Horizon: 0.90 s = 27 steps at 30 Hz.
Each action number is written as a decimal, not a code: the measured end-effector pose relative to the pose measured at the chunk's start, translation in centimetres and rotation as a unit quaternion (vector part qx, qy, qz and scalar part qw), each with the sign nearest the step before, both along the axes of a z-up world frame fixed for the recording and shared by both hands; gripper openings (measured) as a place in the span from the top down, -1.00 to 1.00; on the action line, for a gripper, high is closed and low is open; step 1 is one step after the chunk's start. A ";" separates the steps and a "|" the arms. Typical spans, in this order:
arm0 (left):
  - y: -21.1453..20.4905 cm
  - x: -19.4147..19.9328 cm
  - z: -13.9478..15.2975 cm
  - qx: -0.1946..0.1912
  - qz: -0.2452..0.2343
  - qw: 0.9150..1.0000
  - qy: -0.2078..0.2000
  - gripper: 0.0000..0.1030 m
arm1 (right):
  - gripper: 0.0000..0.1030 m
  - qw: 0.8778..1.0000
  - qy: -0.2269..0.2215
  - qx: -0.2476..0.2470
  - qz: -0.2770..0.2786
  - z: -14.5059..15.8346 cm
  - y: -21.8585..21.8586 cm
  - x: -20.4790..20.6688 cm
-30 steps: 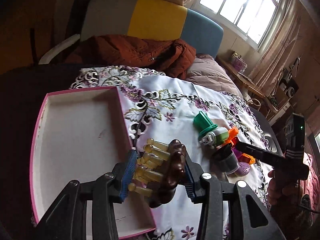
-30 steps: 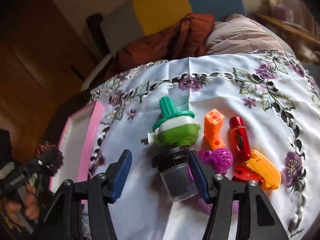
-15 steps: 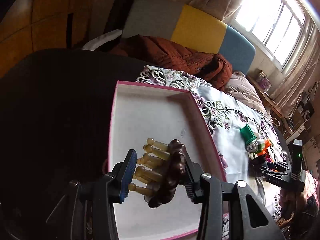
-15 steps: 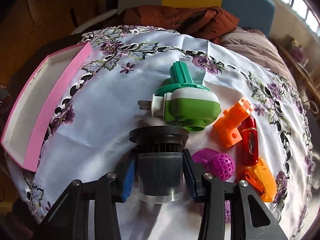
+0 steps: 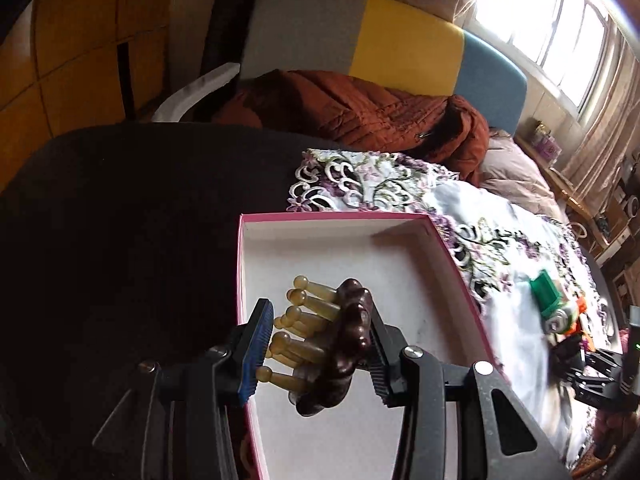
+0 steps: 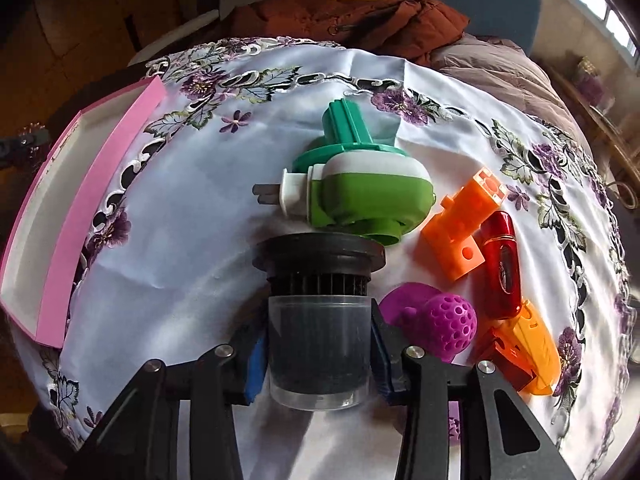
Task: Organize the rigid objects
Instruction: 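Carry the brown brush into the tray and open the left gripper while the right gripper grasps the black-clear cup, then carry the black-clear cup to the tray beside the brush with the right gripper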
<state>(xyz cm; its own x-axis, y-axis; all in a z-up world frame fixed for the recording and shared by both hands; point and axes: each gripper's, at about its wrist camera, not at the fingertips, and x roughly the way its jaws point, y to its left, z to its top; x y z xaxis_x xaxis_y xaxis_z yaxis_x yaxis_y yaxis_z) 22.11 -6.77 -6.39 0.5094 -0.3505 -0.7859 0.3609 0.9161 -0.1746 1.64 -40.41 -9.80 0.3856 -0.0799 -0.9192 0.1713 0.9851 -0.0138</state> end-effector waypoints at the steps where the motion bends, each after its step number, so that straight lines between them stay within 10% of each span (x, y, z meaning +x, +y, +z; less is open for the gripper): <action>1: -0.2 0.5 -0.3 0.005 0.000 1.000 0.002 0.15 | 0.17 1.000 -0.002 -0.005 0.002 0.0 0.1 0.0; 13: -0.9 2.9 -1.4 0.022 0.020 1.000 0.008 -0.06 | 0.16 1.000 -0.003 -0.018 0.014 -0.2 0.3 0.1; 27: 4.5 -7.4 2.1 0.013 0.090 0.995 -0.031 -0.15 | 0.12 1.000 -0.016 -0.024 0.007 0.6 0.5 0.1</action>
